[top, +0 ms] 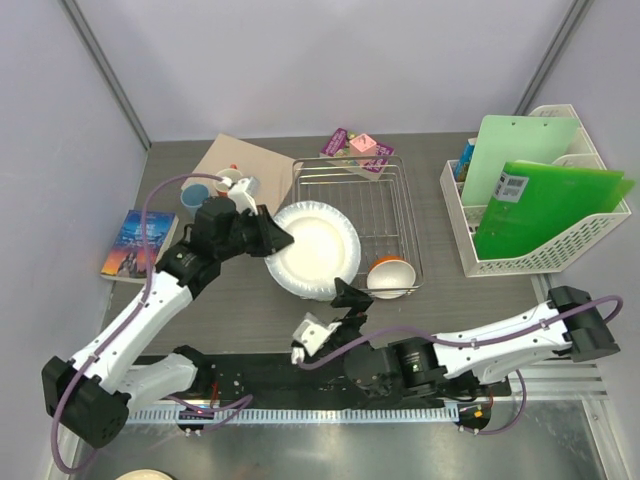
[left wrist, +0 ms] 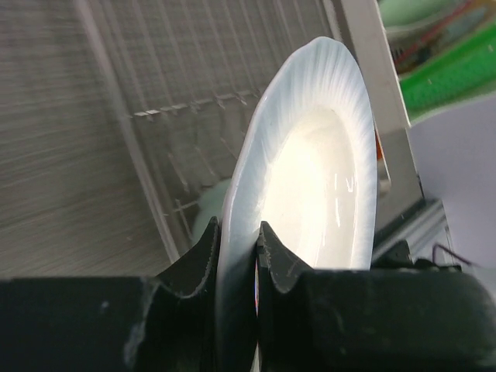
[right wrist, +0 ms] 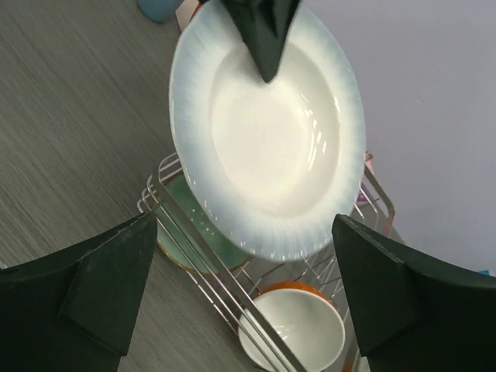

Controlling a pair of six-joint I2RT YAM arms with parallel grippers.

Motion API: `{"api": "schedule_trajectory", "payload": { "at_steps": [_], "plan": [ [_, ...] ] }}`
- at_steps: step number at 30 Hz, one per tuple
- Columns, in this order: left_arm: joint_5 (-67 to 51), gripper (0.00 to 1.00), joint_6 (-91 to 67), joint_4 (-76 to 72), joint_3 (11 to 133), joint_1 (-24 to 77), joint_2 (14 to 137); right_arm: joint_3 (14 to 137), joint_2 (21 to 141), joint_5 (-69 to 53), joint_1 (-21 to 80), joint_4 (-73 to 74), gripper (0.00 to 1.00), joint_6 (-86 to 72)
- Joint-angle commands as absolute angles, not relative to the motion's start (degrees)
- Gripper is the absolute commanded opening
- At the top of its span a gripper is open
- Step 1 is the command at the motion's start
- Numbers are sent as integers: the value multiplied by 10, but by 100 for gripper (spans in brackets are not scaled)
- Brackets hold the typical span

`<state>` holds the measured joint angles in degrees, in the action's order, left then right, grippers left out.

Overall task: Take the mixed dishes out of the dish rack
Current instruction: Pick up the plate from the dish rack, then place the plate at the center of the board.

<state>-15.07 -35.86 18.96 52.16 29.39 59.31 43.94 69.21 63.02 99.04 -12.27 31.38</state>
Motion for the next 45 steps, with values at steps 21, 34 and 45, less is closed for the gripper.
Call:
{"api": "schedule_trajectory", "payload": {
  "at_steps": [21, 34, 45],
  "plan": [
    [162, 0, -519, 332, 403, 192, 347, 361, 507, 719, 990, -316, 100, 160],
    [151, 0, -604, 207, 284, 173, 399, 327, 456, 707, 990, -296, 100, 120],
    [116, 0, -614, 143, 265, 112, 376, 293, 394, 720, 990, -248, 100, 74]
  ]
}}
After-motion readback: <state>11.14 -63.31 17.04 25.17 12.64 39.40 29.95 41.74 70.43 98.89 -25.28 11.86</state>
